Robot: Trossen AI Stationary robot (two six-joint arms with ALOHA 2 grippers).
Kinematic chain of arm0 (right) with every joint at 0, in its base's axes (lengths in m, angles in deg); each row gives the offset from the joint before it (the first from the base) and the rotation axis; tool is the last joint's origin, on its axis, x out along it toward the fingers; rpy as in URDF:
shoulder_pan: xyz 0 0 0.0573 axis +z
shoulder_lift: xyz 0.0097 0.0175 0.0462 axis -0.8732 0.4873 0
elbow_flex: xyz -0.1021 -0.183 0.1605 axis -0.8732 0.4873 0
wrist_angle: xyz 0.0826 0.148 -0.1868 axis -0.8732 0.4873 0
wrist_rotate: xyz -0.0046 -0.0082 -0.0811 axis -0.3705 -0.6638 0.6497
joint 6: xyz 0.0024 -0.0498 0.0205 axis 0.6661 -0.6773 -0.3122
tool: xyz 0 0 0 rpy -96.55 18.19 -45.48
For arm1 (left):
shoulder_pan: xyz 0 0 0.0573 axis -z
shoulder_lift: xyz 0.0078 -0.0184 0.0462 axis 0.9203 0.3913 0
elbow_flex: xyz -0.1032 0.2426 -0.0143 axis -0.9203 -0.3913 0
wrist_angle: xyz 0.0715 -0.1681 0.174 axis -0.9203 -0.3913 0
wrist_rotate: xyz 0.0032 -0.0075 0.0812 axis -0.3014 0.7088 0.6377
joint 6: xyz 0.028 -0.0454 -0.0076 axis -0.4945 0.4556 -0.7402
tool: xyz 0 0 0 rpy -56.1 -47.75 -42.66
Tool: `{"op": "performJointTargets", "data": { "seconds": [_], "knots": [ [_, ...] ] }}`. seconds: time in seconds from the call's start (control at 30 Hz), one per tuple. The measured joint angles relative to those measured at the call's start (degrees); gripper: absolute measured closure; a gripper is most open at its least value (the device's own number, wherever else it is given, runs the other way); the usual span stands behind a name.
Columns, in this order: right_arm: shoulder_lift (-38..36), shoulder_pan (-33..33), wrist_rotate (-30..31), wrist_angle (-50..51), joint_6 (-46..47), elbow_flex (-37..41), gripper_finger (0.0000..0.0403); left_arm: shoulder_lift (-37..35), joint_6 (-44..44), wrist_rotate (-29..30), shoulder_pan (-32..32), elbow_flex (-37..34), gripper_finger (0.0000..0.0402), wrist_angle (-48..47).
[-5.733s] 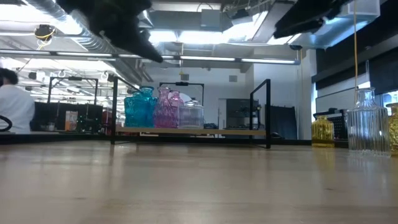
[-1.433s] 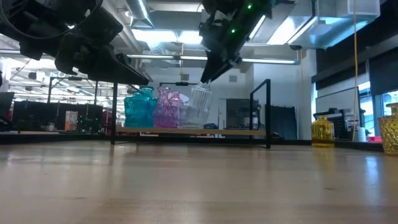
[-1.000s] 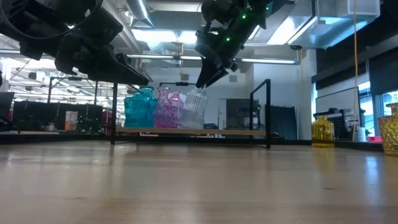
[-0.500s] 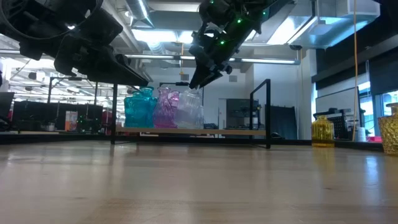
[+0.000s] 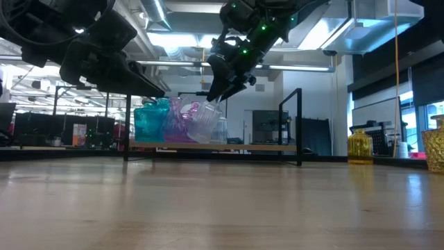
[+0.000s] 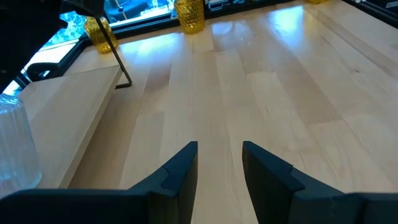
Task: Sort vases onto shelf
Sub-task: Put the transparent vase on the shelf aligned with the other transparent vases
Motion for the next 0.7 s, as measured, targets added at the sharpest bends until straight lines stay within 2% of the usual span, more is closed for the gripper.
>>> {"op": "performJointTargets", "data": {
  "seconds": [0.17,0.5,0.7],
  "knots": [
    [0.0,0.0,0.0,0.2,-0.1,0.0,0.0202,0.0,0.0,0.0,0.0,0.0,0.0282,0.0],
    [0.0,0.1,0.0,-0.2,-1.8,0.0,0.0301,0.0,0.0,0.0,0.0,0.0,0.0282,0.0],
    [0.0,0.1,0.0,-0.4,-2.0,0.0,0.0319,0.0,0.0,0.0,0.0,0.0,0.0282,0.0]
  ]
}}
